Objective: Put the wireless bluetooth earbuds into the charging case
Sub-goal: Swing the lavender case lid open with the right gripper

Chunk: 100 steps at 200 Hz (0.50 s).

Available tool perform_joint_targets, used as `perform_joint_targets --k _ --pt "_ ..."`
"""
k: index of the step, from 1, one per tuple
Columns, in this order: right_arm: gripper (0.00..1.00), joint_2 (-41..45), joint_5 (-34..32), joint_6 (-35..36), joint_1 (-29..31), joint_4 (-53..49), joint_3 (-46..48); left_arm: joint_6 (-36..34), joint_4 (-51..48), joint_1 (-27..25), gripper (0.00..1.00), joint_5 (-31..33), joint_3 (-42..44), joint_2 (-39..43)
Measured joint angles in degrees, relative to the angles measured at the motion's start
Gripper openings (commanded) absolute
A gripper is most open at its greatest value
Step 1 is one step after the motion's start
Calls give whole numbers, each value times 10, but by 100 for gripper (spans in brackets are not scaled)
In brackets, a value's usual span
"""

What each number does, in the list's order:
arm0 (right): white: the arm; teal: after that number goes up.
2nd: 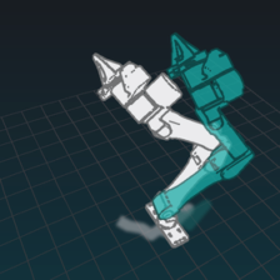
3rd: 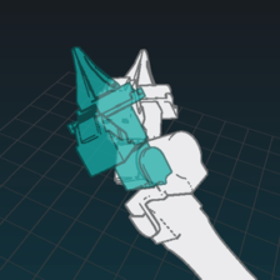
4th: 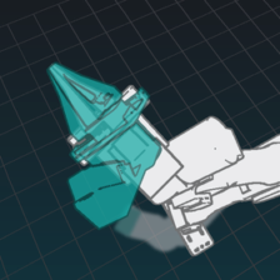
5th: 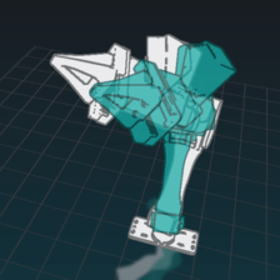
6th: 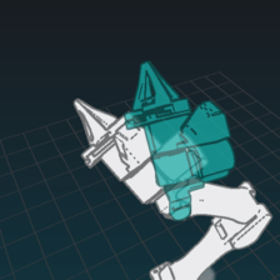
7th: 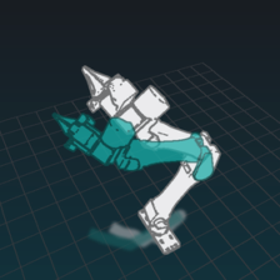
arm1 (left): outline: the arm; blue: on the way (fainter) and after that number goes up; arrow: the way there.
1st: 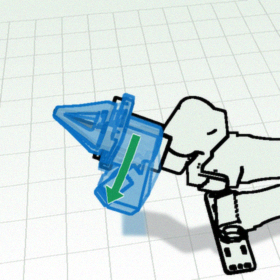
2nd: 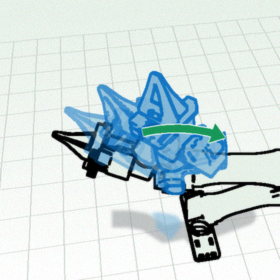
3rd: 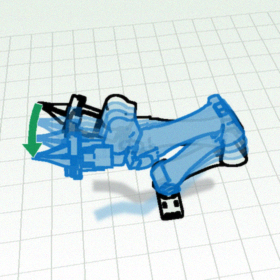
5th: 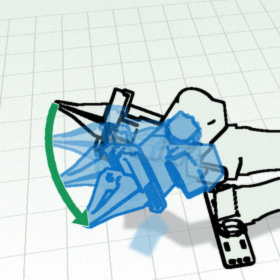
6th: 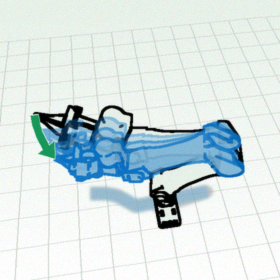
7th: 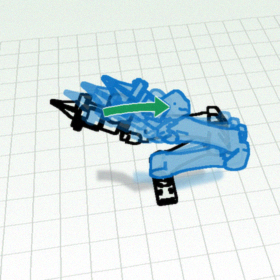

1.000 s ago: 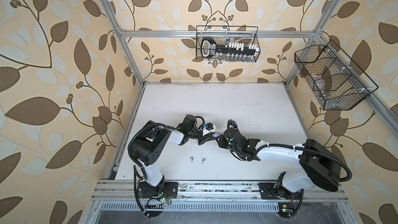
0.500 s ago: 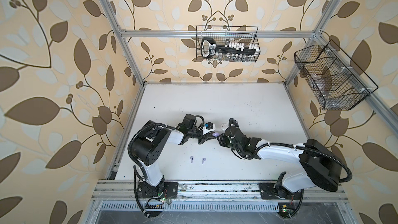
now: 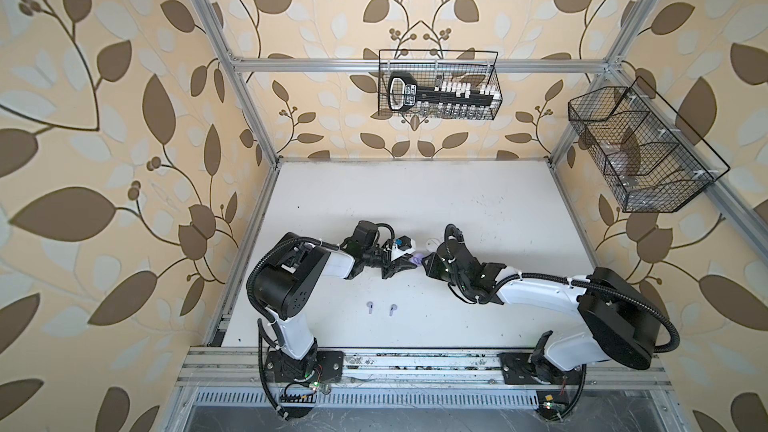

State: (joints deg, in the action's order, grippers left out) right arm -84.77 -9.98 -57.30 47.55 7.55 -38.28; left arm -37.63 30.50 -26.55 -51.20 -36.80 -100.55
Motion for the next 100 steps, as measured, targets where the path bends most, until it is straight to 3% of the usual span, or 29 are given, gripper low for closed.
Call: perform_joint_targets --k 73,100 --pt "29 2 -5 5 0 -7 -3 -2 1 0 0 -11 0 0" --pt "36 18 -26 11 21 -42 -21 0 2 0 0 -13 0 0"
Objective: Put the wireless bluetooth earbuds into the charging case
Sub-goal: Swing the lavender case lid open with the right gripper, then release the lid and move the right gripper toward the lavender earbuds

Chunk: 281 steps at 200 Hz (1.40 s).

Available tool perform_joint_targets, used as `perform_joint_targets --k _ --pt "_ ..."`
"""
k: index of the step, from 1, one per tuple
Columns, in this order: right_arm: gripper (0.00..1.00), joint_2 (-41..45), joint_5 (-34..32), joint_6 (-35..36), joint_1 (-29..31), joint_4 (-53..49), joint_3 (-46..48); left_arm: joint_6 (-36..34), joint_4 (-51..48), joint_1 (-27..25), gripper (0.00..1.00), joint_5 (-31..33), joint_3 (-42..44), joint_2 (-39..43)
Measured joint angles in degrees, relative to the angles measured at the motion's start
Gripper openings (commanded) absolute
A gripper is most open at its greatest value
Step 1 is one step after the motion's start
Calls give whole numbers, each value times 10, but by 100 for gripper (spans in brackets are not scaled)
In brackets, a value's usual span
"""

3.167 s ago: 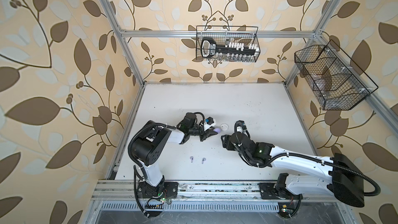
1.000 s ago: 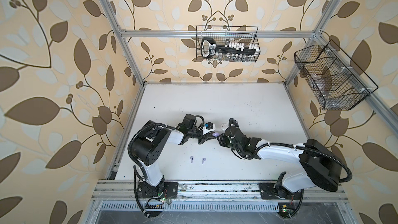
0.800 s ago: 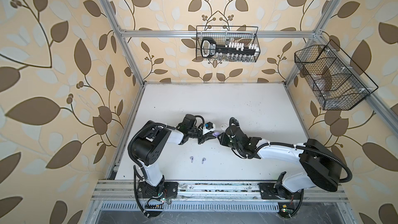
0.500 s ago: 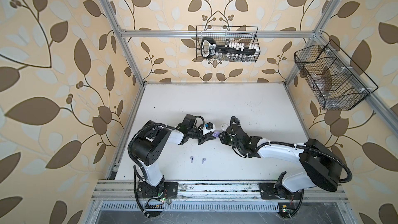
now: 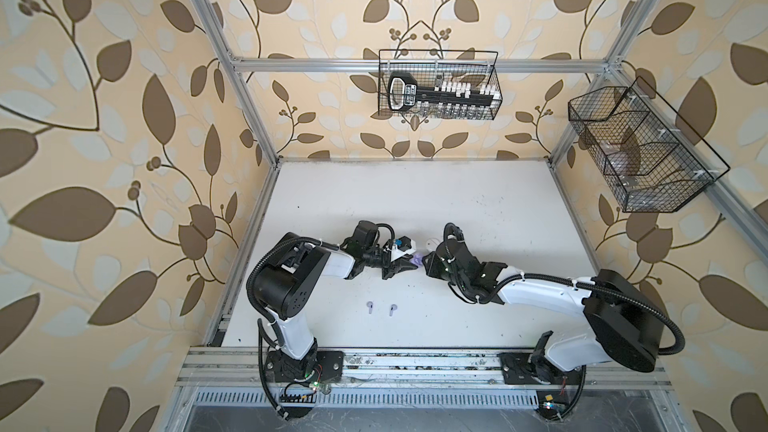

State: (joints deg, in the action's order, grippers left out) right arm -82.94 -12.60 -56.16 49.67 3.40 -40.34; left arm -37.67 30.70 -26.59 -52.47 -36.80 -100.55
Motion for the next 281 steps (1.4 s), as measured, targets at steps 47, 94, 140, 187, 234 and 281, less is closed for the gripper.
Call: perform_joint_targets --k 47,94,140,187,234,281 --pt "46 25 -34 -8 51 -43 -16 6 14 0 0 0 0 0" --pt "51 27 -71 -29 112 -116 -35 42 62 8 1 -1 2 0" --pt "51 22 -86 -64 164 -159 -66 68 116 23 1 0 7 -3" --pt "49 -57 -82 -97 208 -173 -104 71 137 23 0 0 18 -3" --pt "47 -130 -62 -111 221 -172 -138 80 155 23 0 3 24 -5" --pt "45 -160 -54 -114 228 -178 -175 104 176 27 0 6 24 -12"
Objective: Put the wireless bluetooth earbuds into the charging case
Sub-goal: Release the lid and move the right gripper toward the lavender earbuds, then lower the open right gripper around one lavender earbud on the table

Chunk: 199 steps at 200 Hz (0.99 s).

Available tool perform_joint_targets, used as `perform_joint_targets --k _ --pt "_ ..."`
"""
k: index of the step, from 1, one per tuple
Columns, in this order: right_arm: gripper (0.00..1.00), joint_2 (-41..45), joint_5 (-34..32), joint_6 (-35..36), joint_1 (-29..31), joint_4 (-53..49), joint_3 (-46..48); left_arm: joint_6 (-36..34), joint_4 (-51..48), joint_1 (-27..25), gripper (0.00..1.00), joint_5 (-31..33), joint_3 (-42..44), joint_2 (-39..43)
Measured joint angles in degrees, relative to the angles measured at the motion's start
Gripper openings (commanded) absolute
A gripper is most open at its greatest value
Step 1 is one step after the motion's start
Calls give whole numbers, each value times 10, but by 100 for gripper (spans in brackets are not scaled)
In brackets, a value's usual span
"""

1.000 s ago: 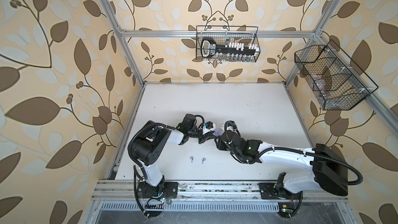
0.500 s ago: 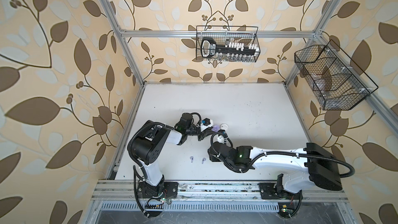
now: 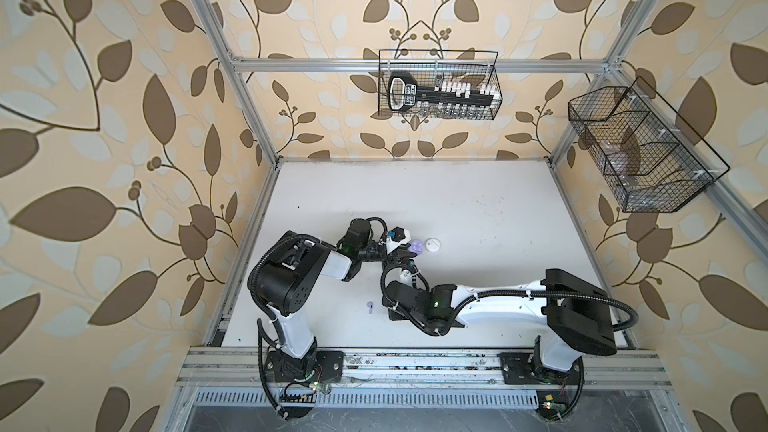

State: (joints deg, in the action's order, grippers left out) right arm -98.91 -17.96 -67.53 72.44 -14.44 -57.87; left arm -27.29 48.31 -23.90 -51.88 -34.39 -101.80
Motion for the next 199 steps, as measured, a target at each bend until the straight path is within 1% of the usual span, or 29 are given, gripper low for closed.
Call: perform_joint_targets --k 48,83,161,199 --pt "43 -40 2 -2 12 -23 -32 12 18 0 0 1 0 0" --pt "42 -48 1 -5 21 -42 -42 21 38 0 0 3 2 -4" --pt "40 -69 2 -6 19 -54 -42 24 51 0 0 10 10 -9" --pt "39 -85 2 -4 16 -63 -64 24 55 0 0 10 10 -9"
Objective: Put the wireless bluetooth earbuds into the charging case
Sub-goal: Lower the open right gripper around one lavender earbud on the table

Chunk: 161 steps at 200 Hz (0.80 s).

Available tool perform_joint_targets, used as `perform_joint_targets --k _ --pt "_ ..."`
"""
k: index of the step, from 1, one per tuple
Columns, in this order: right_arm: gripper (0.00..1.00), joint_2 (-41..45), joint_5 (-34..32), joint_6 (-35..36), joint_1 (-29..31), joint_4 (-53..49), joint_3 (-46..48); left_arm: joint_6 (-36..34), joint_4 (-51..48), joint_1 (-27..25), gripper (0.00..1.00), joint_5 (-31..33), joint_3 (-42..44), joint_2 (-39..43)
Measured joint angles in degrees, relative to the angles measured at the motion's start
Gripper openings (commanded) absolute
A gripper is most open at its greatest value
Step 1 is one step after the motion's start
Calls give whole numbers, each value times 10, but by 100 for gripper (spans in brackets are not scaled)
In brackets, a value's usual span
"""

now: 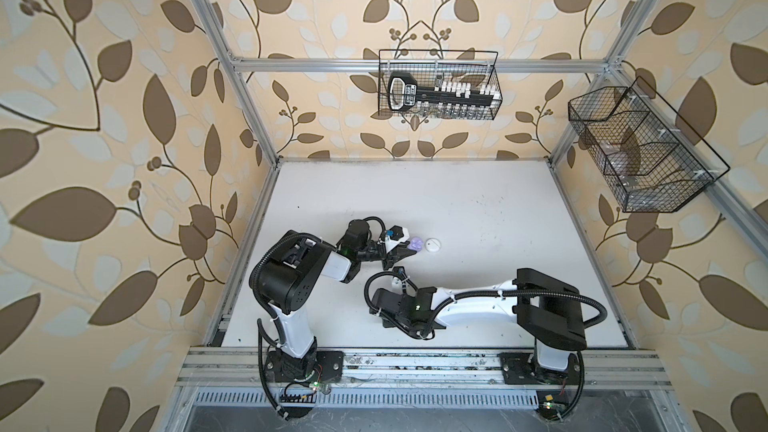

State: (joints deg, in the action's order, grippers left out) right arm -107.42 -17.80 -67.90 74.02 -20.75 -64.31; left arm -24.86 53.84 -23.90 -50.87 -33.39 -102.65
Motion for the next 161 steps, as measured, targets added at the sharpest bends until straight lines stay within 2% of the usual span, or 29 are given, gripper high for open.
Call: perform_joint_targets --k 161 --pt "35 -59 -30 54 1 -119 -113 0 4 0 0 1 0 -1"
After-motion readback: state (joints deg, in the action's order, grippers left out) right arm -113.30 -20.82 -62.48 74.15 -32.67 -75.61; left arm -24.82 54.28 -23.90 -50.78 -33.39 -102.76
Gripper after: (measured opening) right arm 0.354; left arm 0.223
